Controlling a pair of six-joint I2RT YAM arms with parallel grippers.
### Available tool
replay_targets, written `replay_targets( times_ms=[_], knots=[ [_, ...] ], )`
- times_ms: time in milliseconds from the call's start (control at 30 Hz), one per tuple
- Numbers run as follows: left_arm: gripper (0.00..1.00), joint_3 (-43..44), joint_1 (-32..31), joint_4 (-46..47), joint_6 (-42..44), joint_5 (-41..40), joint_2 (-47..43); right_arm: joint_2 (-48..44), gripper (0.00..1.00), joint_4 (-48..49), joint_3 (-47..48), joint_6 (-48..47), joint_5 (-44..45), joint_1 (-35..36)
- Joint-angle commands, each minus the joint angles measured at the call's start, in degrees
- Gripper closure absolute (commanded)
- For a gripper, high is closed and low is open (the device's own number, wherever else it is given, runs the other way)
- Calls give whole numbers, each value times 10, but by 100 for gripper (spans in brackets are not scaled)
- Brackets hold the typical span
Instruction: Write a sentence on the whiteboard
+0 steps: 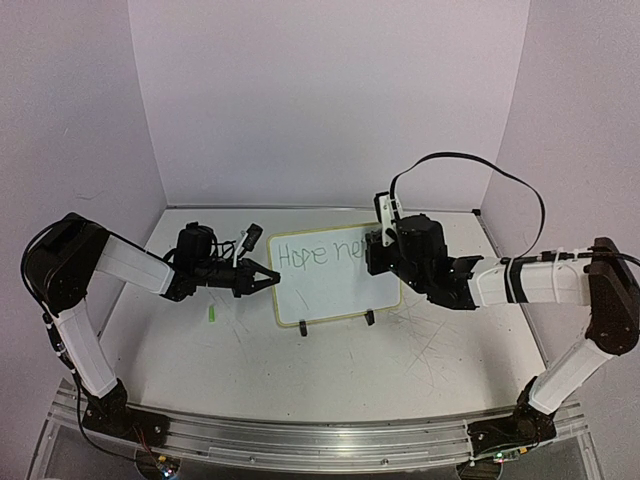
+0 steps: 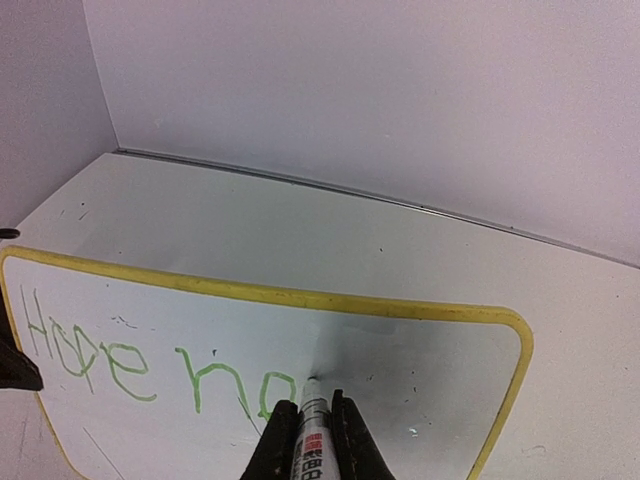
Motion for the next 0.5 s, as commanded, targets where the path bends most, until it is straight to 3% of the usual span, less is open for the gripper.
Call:
replay_targets(
  times_ms=[0, 467],
  knots=[
    [100, 9, 6, -35, 52, -98, 8, 2, 100, 8, 13, 5, 28, -4],
    [100, 10, 6, -36, 52, -97, 11, -4, 100, -3, -17, 31, 26, -4]
  ],
)
